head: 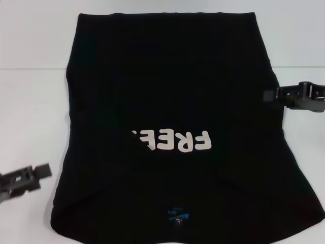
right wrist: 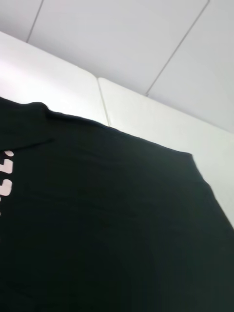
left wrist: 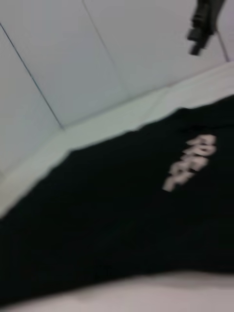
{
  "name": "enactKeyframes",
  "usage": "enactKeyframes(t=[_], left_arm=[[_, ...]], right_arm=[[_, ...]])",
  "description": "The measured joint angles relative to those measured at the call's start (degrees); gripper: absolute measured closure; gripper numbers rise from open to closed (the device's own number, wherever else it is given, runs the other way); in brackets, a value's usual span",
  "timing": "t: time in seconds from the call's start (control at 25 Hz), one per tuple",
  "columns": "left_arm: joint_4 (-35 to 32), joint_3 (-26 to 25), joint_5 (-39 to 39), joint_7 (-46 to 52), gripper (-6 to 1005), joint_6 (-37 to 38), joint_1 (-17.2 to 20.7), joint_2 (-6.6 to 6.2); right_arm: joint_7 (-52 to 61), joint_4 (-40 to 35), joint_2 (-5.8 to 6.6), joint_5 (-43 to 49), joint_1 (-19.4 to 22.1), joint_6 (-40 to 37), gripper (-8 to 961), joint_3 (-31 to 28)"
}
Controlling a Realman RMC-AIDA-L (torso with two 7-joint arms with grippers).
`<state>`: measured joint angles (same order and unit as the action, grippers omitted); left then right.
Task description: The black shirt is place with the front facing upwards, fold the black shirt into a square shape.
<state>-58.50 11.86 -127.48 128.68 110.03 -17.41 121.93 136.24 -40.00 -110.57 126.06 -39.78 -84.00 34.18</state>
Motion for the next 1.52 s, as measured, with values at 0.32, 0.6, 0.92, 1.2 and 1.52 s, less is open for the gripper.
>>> enactKeyframes(t=[0.32,0.6,0.92,1.2,1.52], left_arm=[[-2.54,-0.66,-6.83,-1.18,101,0.91,1.86,0.81],[0.63,-0.52,-8.38,-2.84,105,-3.36,1.30,1.12],[2.24,2.71,-9.00,-1.66,109,-7.84,0.94,1.54],[2.25,5.52,-9.10,-1.92,113,-10.71,0.73,1.75],[3.60,7.41,-9.29,-1.33,117,-13.69,0.14,1.85]], right_arm=[[-0.09,0.40,-0.22,-0.07,-0.06,2.46,464,0.14],[-0.26,0.45,-0.41,-0.14,-0.51,2.72,463,0.04],[-0.27,0.45,-0.52,-0.21,-0.45,2.71,462,-0.10],[-0.28,0.45,-0.39,-0.20,-0.03,2.66,461,-0.17],[-0.27,0.45,-0.26,-0.20,0.22,2.39,460,-0.17]])
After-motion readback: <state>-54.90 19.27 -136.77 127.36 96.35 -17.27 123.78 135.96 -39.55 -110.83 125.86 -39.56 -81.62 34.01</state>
